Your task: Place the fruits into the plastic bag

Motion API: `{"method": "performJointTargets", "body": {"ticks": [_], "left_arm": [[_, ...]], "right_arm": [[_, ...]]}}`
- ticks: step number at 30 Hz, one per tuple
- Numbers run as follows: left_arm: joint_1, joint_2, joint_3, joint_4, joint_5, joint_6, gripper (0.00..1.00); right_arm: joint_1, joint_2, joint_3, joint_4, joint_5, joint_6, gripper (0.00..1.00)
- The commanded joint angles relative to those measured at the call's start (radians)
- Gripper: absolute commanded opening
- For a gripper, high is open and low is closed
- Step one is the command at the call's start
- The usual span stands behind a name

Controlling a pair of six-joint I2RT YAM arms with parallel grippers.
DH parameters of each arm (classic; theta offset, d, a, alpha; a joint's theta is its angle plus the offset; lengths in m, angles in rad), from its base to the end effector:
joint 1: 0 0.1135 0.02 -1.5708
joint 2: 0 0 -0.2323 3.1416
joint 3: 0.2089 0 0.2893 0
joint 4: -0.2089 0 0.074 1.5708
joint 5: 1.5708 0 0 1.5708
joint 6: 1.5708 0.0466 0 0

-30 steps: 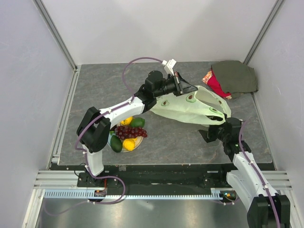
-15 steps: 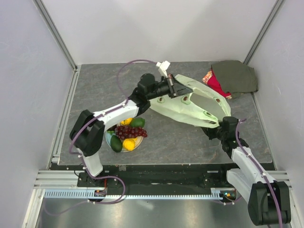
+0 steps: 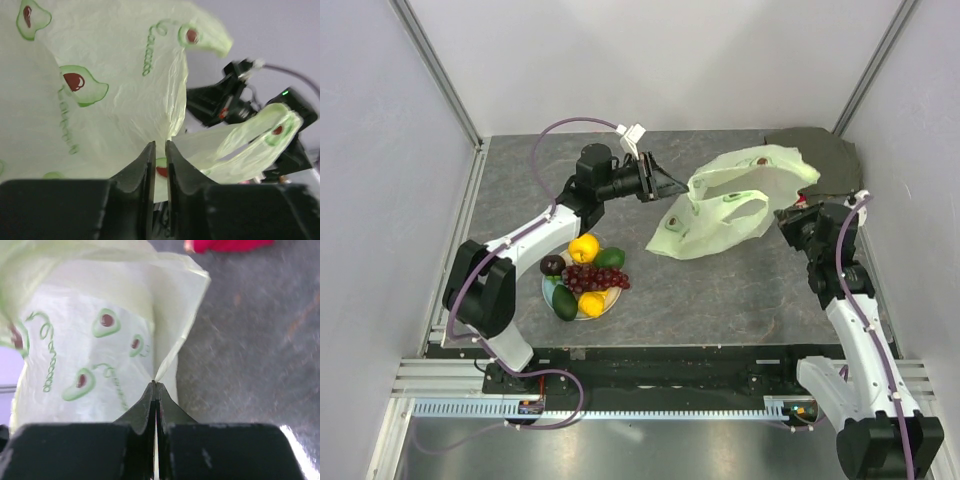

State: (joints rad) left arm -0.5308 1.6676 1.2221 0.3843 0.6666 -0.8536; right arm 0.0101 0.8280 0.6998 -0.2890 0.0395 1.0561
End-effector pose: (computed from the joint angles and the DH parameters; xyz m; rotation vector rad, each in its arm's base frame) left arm 0.3598 -0.2446 0.2701 0.2871 1.8564 -1.5483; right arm 0.2615 0.0008 0.2591 1.0449 1.7597 0.6418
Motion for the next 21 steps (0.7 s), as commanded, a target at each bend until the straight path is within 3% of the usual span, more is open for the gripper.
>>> {"method": "performJointTargets", "body": {"ticks": [1,3,10,12,16,21], "left_arm": [[-0.005,-0.038,0.08,-0.105,0.086,0.152,0.51],[-0.005,-0.045,0.129,-0.122,0.094,0.169,0.67],[-0.005,-0.054,0.215,-0.009,0.078,0.09,0.84],[-0.005,-0.039,0.246,0.021,0.071,0.062,0.95],[-0.015,0.047,0.443,-0.068,0.096,0.077,0.97],[-0.046,0.11,0.524,-0.321,0.021,0.211,0.98]], "right_arm": [[-0.002,0.035,0.191,-0.044,-0.012,-0.263,0.0],[-0.002,0.063,0.263,-0.065,-0.036,-0.365,0.0],[-0.001,0.224,0.555,-0.202,-0.2,-0.519,0.0],[-0.002,0.249,0.598,-0.225,-0.257,-0.551,0.0],[-0.001,0.276,0.664,-0.268,-0.331,-0.619,0.0],[-0.001,0.278,0.656,-0.277,-0.384,-0.621,0.0]]}}
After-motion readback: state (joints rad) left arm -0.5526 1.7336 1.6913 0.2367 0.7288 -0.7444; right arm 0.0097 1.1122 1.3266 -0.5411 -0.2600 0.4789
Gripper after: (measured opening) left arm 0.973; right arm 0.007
